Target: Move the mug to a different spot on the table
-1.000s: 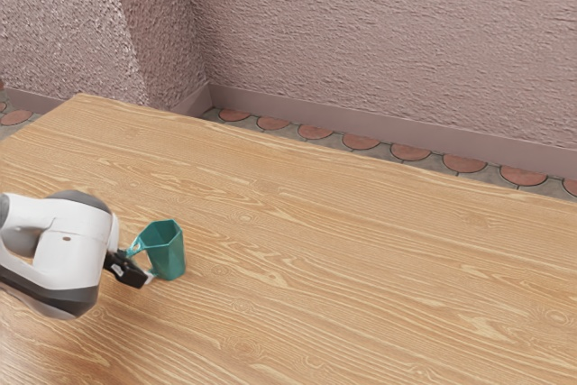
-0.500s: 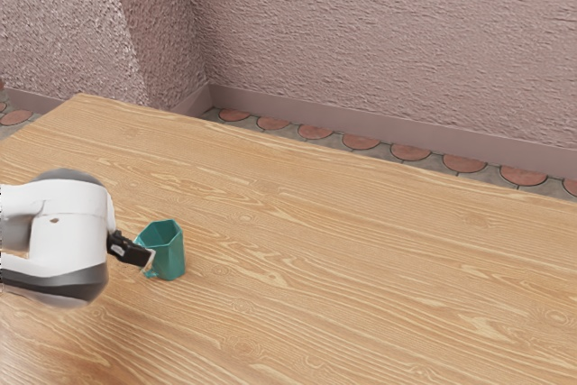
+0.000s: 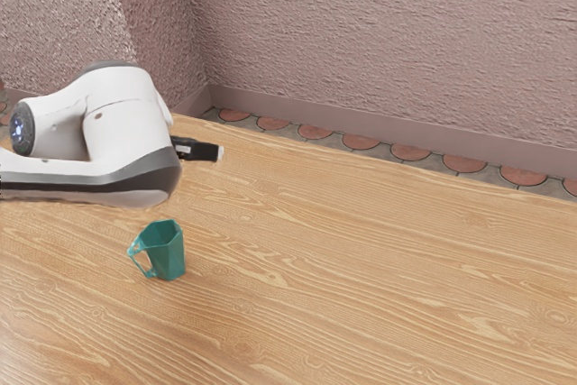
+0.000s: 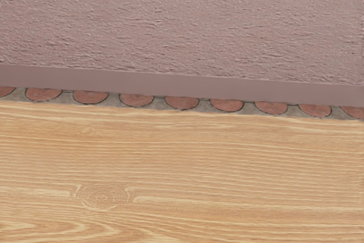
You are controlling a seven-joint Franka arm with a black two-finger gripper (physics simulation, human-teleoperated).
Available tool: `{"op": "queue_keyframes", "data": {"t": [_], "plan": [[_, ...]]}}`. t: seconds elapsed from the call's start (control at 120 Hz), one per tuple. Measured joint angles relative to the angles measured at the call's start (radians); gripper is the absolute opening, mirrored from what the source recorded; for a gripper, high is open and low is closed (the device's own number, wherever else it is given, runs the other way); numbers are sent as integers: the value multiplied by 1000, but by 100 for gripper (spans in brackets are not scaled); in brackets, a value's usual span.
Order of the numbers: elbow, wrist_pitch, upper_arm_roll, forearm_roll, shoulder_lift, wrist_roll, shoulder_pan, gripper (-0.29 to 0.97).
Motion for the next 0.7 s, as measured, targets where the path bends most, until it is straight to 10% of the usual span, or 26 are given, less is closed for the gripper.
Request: {"op": "queue_keyframes", "data": {"t": [0.433, 0.592, 0.7], "plan": [[142, 14, 189, -74, 12, 327, -103, 68], [145, 15, 206, 189, 60, 310, -163, 68], [146, 15, 215, 142, 109, 279, -148, 68]]}}
